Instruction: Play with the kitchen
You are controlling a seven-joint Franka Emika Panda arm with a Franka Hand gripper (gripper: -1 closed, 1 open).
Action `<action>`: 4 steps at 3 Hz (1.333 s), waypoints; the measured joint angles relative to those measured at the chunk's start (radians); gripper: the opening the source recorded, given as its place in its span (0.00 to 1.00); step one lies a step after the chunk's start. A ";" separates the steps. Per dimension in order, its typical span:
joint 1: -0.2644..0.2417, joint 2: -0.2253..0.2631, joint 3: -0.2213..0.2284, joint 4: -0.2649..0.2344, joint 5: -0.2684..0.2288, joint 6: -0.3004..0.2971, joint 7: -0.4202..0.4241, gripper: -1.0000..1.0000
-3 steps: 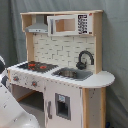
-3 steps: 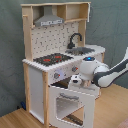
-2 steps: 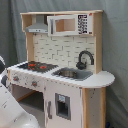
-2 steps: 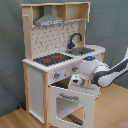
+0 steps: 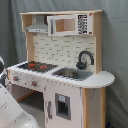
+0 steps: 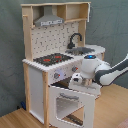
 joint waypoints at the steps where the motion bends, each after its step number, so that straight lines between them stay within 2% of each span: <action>1: 0.036 -0.048 -0.059 -0.004 -0.038 -0.037 0.037 1.00; 3: 0.098 -0.100 -0.160 0.001 -0.186 -0.098 0.109 1.00; 4: 0.150 -0.124 -0.213 0.006 -0.266 -0.138 0.153 1.00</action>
